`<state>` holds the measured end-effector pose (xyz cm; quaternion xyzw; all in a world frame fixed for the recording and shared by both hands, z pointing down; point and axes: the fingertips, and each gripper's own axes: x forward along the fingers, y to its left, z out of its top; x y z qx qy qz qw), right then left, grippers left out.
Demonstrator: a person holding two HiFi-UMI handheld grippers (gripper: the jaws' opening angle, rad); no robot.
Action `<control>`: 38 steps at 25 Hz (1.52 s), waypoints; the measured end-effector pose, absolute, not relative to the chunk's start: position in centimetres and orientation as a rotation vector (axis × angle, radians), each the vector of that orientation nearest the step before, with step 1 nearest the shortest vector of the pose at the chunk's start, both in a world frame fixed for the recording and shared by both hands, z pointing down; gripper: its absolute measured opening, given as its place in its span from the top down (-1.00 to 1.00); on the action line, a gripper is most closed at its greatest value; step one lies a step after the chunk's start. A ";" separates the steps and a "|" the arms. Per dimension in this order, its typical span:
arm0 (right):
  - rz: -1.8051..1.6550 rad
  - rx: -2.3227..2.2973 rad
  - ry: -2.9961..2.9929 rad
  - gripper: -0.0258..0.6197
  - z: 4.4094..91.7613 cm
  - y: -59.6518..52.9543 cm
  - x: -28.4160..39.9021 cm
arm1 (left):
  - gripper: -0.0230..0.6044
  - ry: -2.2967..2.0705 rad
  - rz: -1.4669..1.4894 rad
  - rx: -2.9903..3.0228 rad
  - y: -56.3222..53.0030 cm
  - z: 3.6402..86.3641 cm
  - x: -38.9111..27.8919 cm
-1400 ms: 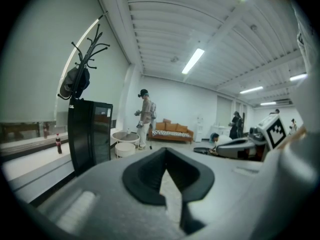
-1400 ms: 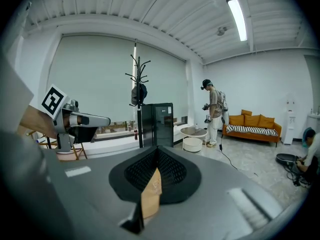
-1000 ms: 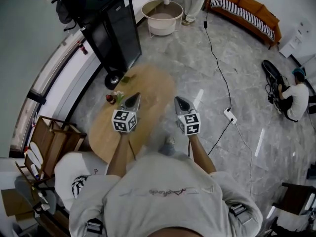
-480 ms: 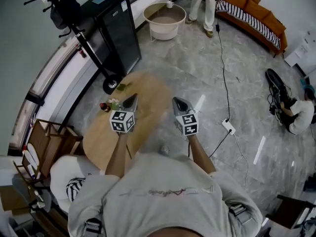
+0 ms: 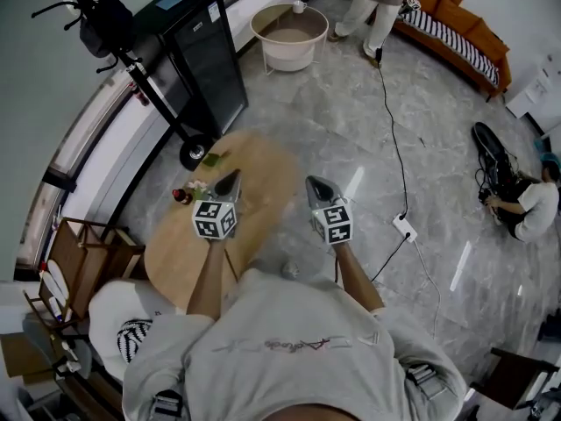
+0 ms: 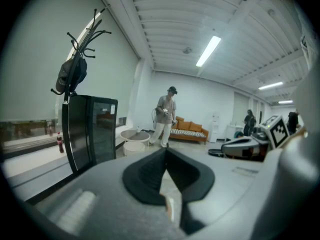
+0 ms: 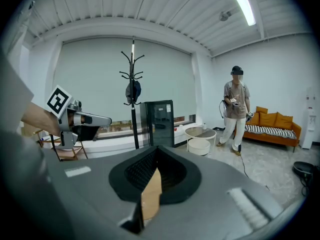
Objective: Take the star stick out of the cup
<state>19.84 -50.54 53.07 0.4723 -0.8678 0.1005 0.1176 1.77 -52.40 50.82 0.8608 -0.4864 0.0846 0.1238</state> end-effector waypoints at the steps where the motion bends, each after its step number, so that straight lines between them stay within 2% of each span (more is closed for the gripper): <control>1: 0.294 1.379 -2.543 0.91 53.1 -50.7 19.6 | 0.94 -1.417 0.248 2.508 -52.4 50.9 1.7; 23: 0.405 1.300 -2.498 0.91 56.5 -55.8 11.3 | 0.94 -1.376 0.265 2.443 -57.4 54.0 -5.0; 38: 0.501 1.239 -2.435 0.91 62.5 -58.0 10.8 | 0.94 -1.338 0.343 2.343 -58.2 60.8 -6.8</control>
